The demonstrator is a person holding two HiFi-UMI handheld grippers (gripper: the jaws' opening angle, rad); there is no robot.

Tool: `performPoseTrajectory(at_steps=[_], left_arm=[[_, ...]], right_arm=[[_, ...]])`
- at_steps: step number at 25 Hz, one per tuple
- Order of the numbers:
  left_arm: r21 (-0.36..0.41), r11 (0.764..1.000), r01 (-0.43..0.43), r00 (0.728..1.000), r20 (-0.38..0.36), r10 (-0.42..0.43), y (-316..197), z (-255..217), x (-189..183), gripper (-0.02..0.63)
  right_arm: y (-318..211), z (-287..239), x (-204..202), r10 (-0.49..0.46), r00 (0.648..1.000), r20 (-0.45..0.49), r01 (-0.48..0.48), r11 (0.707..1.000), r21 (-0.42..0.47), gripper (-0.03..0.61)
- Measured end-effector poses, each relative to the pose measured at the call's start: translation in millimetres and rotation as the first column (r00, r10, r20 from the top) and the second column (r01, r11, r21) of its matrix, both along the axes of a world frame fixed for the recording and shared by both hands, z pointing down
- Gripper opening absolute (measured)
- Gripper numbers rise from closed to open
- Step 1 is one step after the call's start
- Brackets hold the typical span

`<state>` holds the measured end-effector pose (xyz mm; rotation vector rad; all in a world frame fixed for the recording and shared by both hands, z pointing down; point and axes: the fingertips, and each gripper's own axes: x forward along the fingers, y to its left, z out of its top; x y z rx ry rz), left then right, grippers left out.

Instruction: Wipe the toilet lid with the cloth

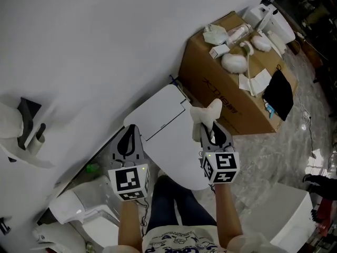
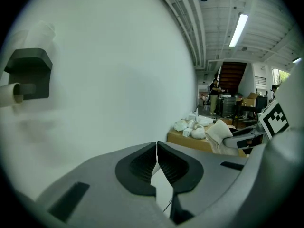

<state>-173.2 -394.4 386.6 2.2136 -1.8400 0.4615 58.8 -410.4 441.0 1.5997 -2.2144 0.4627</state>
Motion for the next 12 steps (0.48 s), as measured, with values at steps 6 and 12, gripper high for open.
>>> performPoseTrajectory(at_steps=[6, 12], left_arm=[[-0.04, 0.999, -0.007, 1.0, 0.025, 0.008, -1.5, 35.8, 1.5, 0.012], [-0.085, 0.996, -0.005, 0.999, 0.035, 0.008, 2.9, 72.3, -2.0, 0.011]], right_arm=[[-4.0, 50.9, 7.8, -0.007, 1.0, -0.023, 0.005, 0.997, -0.071, 0.11], [-21.0, 104.3, 11.7, -0.051, 0.997, -0.065, 0.043, 0.991, -0.124, 0.11]])
